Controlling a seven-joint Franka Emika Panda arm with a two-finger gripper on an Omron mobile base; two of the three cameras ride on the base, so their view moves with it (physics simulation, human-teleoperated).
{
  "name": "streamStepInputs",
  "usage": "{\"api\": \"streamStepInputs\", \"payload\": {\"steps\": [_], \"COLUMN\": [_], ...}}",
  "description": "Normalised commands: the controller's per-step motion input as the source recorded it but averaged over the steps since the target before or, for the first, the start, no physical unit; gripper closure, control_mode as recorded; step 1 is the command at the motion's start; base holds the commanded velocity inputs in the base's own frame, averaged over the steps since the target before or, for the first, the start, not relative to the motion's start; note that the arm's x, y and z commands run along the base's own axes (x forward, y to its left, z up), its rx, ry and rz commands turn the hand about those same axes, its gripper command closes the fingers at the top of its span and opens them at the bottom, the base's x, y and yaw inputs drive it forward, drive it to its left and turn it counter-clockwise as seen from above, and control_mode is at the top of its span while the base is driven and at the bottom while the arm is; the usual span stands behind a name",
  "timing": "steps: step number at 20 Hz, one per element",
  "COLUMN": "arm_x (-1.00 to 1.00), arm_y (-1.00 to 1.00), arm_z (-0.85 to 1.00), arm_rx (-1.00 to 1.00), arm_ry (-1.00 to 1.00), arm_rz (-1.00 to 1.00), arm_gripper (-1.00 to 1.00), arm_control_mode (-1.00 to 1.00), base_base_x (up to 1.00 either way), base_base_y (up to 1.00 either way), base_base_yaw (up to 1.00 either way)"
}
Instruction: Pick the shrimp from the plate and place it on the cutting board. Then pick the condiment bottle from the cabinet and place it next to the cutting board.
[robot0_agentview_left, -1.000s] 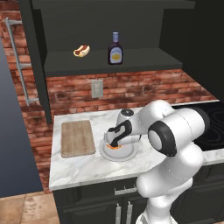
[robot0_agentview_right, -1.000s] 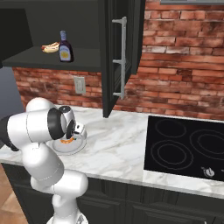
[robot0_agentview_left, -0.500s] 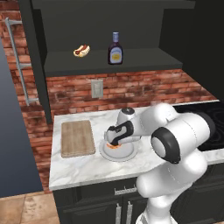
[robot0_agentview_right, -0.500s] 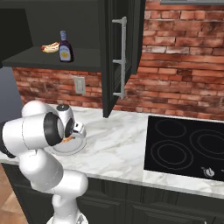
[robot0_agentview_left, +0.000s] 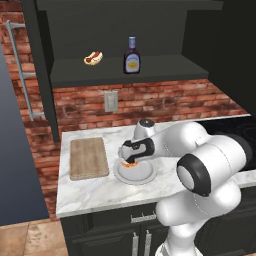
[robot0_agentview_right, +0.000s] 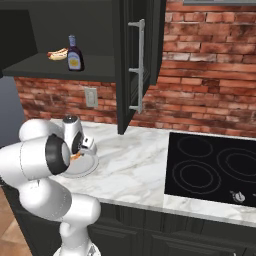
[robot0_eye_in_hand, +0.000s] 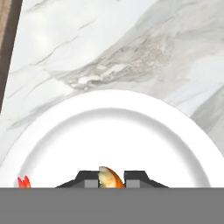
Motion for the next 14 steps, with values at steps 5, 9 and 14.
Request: {"api": "streamStepInputs", "payload": {"steps": [5,9,14], "arm_x": [0.0,0.0,0.0], "arm_y": [0.15,0.28,0.41], "arm_z": [0.25,0.19,0.13], "arm_rx": [0.06,0.05,0.02], "arm_ry": [0.0,0.0,-0.01], "arm_rz": [0.0,0.0,0.0], "arm_gripper": [1.0,1.0,1.0], "arm_control_mode": [-1.0,-1.0,-1.0], "base_base_x": [0.0,0.0,0.0], "base_base_y": [0.0,0.0,0.0], "base_base_yaw": [0.0,0.0,0.0]}}
